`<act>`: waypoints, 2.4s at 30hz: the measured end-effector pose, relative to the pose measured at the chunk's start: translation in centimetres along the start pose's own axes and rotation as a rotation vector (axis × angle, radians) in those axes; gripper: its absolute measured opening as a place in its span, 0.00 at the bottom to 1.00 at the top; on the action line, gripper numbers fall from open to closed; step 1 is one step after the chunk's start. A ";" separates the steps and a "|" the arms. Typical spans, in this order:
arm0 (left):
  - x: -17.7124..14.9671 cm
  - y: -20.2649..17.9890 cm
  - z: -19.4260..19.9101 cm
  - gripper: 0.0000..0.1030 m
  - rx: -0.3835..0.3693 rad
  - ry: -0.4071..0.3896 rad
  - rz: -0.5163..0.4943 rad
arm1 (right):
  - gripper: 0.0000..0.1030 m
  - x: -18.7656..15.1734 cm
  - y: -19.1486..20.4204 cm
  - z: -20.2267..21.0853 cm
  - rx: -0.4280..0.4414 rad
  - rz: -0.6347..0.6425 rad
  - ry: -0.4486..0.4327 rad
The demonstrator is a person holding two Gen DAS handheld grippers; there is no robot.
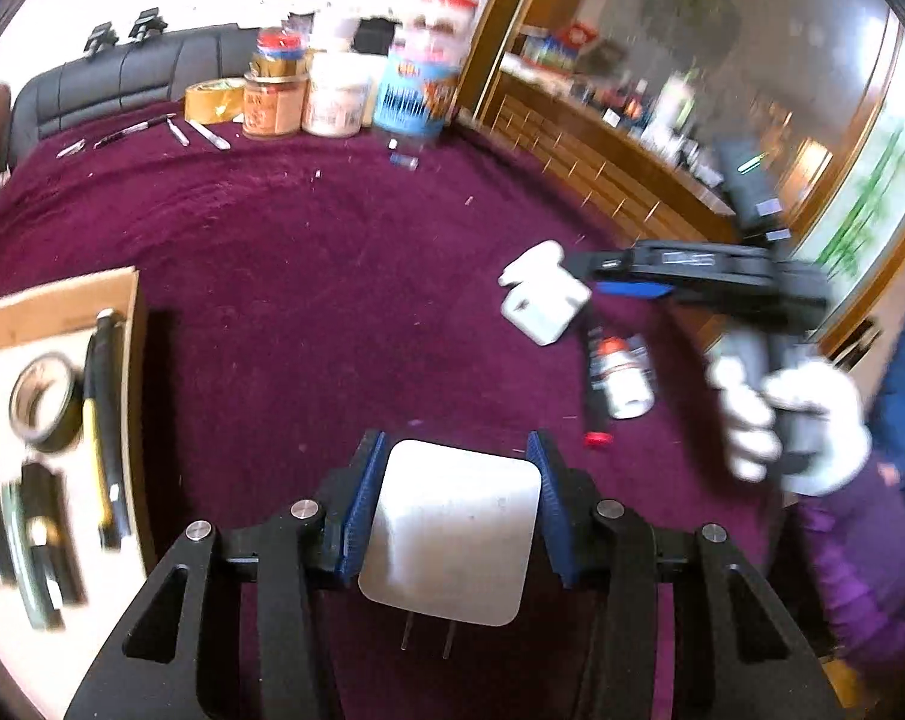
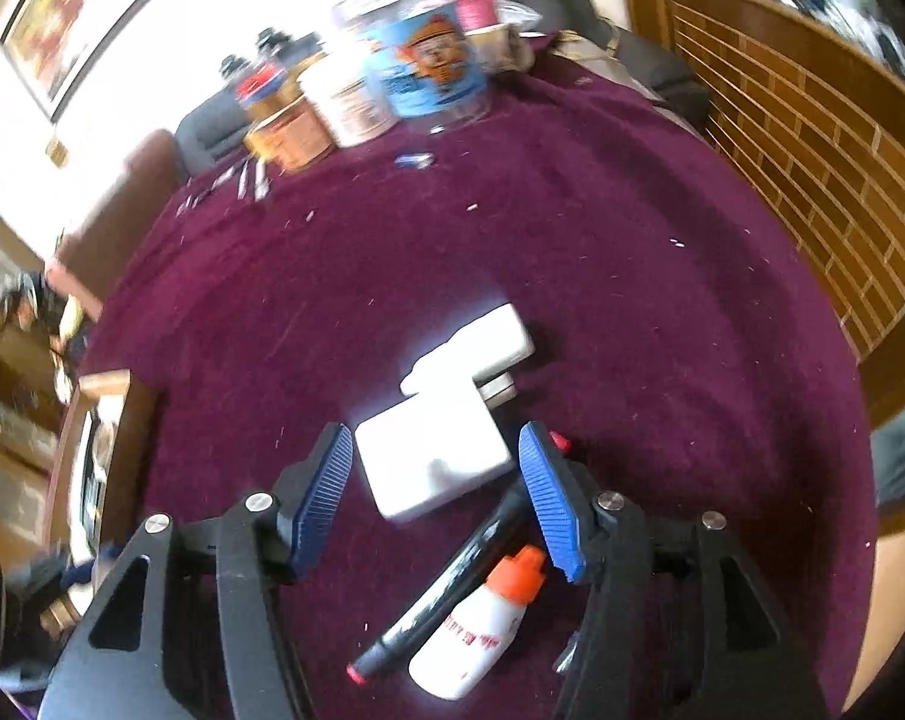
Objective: Organize rigid objects
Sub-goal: 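Carry both white chargers into the box and open both tools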
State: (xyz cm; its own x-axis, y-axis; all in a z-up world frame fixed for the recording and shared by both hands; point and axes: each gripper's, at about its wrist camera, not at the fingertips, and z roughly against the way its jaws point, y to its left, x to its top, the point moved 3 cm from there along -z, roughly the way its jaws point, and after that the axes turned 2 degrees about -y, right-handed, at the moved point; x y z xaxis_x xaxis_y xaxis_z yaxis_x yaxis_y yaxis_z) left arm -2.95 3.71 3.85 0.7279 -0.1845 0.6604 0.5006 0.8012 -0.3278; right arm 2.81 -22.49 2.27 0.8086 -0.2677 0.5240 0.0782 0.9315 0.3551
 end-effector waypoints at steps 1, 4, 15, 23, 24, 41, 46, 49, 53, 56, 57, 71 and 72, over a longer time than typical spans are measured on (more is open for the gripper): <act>-0.2 0.0 0.9 0.40 -0.016 -0.016 0.013 | 0.55 0.3 -0.4 0.0 -0.005 -0.017 -0.004; -0.7 0.5 3.2 0.40 -0.050 -0.057 0.053 | 0.55 1.4 -1.3 -1.1 -0.018 -0.070 0.014; -2.9 5.9 9.5 0.41 0.031 -0.153 0.199 | 0.33 4.2 0.5 -7.0 -0.191 -0.059 0.093; -6.1 12.5 12.0 0.41 0.159 -0.163 0.367 | 0.26 2.8 3.4 -4.2 -0.092 -0.016 0.057; -6.5 13.3 12.0 0.41 0.173 -0.155 0.385 | 0.25 2.6 3.9 -3.8 -0.071 -0.013 0.052; -7.7 19.5 9.1 0.41 0.430 -0.056 0.460 | 0.24 -7.0 21.9 0.8 0.344 0.257 0.211; -7.4 20.2 9.4 0.41 0.449 -0.093 0.470 | 0.24 -11.9 27.2 -1.9 0.399 0.361 0.381; -7.5 19.4 10.7 0.44 0.439 -0.139 0.449 | 0.24 -14.1 29.4 -3.7 0.386 0.415 0.448; -8.1 18.5 13.2 0.47 0.440 -0.202 0.431 | 0.24 -15.6 31.2 -6.5 0.351 0.441 0.499; -8.2 18.7 14.5 0.51 0.438 -0.233 0.444 | 0.24 -15.4 31.7 -7.9 0.284 0.465 0.488; -8.3 18.9 14.7 0.52 0.437 -0.238 0.449 | 0.23 -15.3 31.8 -8.5 0.235 0.480 0.471; -10.8 20.0 15.5 0.52 0.422 -0.236 0.506 | 0.30 -14.5 34.4 -8.6 0.064 0.604 0.291; -10.9 19.9 15.8 0.52 0.425 -0.242 0.504 | 0.30 -14.7 34.6 -7.7 0.053 0.624 0.260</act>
State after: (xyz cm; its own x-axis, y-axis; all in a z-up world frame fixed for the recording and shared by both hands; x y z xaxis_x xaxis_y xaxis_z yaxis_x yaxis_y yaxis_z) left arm -8.29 30.66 0.80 0.6737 0.3598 0.6455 -0.1327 0.9182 -0.3734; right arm -1.85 15.56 0.93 0.8077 0.3903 0.4419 -0.4718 0.8774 0.0873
